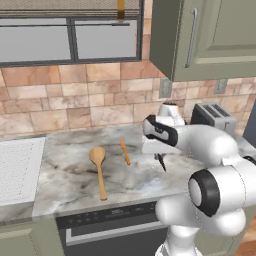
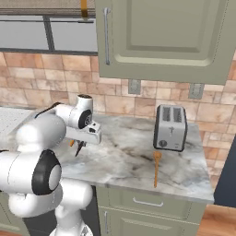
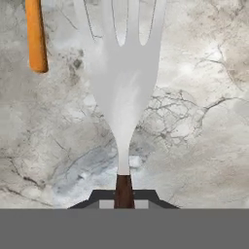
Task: Organize the utensils by type. Pick up the wooden spoons from the counter and place them in the open cabinet. Then pick up the metallic utensils from the counter and place them in the open drawer.
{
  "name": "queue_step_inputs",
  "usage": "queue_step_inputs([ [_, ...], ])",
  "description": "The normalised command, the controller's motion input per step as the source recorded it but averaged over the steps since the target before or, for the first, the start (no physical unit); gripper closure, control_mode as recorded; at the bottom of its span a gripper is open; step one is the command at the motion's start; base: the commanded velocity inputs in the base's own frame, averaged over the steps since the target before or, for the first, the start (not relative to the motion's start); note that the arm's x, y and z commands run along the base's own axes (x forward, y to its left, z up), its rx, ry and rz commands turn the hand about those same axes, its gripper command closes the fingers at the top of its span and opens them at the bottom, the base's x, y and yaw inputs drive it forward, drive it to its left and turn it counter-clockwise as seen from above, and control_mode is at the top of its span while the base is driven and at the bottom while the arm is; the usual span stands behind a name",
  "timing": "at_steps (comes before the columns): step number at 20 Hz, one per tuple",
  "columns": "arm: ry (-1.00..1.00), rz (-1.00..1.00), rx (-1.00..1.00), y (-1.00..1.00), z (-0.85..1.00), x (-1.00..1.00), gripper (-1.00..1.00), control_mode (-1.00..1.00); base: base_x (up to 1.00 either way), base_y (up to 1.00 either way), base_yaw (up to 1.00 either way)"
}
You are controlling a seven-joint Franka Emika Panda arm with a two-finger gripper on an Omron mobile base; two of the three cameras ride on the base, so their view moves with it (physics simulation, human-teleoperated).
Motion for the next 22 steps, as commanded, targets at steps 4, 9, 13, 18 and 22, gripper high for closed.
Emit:
queue_step_inputs([
  [4, -0.11, 0.00, 0.00, 0.33, 0.73, -0.26, 1.00, -1.00, 0.00, 0.00, 0.00],
  [9, -0.21, 0.00, -0.01, 0.28, 0.58, -0.47, 1.00, -1.00, 0.00, 0.00, 0.00],
  [13, -0.27, 0.00, 0.00, 0.03, 0.55, -0.46, 1.00, -1.00, 0.00, 0.00, 0.00],
  [18, -0.24, 0.00, 0.00, 0.01, 0.55, -0.23, 1.00, -1.00, 0.00, 0.00, 0.00],
  [22, -0.19, 0.00, 0.00, 0.00, 0.54, -0.23, 1.00, -1.00, 0.00, 0.00, 0.00],
])
